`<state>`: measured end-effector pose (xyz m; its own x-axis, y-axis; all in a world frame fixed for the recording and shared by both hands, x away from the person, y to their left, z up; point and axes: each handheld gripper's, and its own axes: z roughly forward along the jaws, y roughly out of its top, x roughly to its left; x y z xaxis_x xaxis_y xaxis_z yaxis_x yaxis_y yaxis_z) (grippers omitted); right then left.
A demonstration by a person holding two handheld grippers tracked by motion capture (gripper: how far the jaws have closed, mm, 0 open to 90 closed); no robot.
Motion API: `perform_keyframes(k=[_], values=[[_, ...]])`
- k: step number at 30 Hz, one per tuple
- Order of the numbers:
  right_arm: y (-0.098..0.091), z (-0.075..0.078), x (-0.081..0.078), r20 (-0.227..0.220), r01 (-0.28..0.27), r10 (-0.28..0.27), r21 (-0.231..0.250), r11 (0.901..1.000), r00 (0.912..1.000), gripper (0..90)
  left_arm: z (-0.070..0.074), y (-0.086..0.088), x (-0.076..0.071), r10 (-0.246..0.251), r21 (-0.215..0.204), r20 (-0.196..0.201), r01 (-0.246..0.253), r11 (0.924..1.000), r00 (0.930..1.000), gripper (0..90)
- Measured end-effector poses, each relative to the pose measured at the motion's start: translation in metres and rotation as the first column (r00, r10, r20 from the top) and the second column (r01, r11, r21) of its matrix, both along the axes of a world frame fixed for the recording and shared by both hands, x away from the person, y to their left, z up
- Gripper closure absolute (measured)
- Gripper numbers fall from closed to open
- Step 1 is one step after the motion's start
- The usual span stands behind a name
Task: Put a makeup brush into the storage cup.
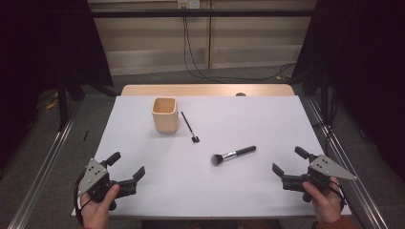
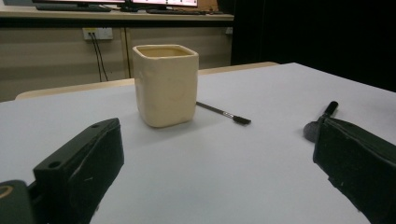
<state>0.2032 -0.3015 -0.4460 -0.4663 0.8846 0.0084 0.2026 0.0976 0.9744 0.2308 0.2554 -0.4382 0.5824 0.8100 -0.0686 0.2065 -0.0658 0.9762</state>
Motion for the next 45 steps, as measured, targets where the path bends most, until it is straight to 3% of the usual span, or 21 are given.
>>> perform_keyframes(k=[9,15,20,21,24,34,37,39,45], values=[[-0.003,-0.001,0.001,-0.004,0.009,-0.009,0.011,0.9999,1.0000,0.0,0.000,0.003,0.002,0.015,0.009,-0.009,-0.015,0.9998,0.9998,2.0],[-0.003,-0.001,0.001,-0.005,0.011,-0.011,0.023,0.9997,0.9999,0.0,-0.001,0.003,0.002,0.007,-0.021,-0.033,-0.008,0.9998,0.9994,2.0],[0.000,-0.001,-0.002,-0.005,-0.002,0.002,0.005,1.0000,1.0000,0.0,-0.001,0.002,0.003,0.016,0.016,-0.033,-0.016,0.9998,0.9993,2.0],[0.001,-0.001,-0.003,-0.008,-0.004,0.004,0.008,1.0000,1.0000,0.0,-0.002,0.002,0.005,0.001,0.030,-0.045,0.000,0.9995,0.9990,2.1],[0.002,0.000,-0.002,-0.008,-0.002,0.002,0.002,1.0000,1.0000,0.0,0.000,0.000,0.009,-0.010,0.022,-0.054,0.011,0.9997,0.9985,2.1],[0.003,-0.001,-0.001,-0.012,-0.007,0.007,-0.001,1.0000,0.9999,0.0,0.007,-0.014,0.022,-0.044,0.036,-0.048,0.046,0.9983,0.9978,2.2],[0.003,-0.001,-0.002,-0.011,-0.008,0.008,-0.001,1.0000,0.9999,0.0,0.009,-0.018,0.027,-0.051,0.013,-0.063,0.052,0.9985,0.9967,2.2],[0.003,-0.001,-0.002,-0.012,-0.007,0.007,-0.001,1.0000,0.9999,0.0,0.010,-0.022,0.031,-0.051,0.035,-0.052,0.052,0.9980,0.9974,2.2],[0.003,-0.002,-0.001,-0.020,-0.010,0.010,-0.005,0.9999,0.9998,0.0,0.012,-0.030,0.041,-0.062,0.041,-0.049,0.064,0.9971,0.9969,2.2]])
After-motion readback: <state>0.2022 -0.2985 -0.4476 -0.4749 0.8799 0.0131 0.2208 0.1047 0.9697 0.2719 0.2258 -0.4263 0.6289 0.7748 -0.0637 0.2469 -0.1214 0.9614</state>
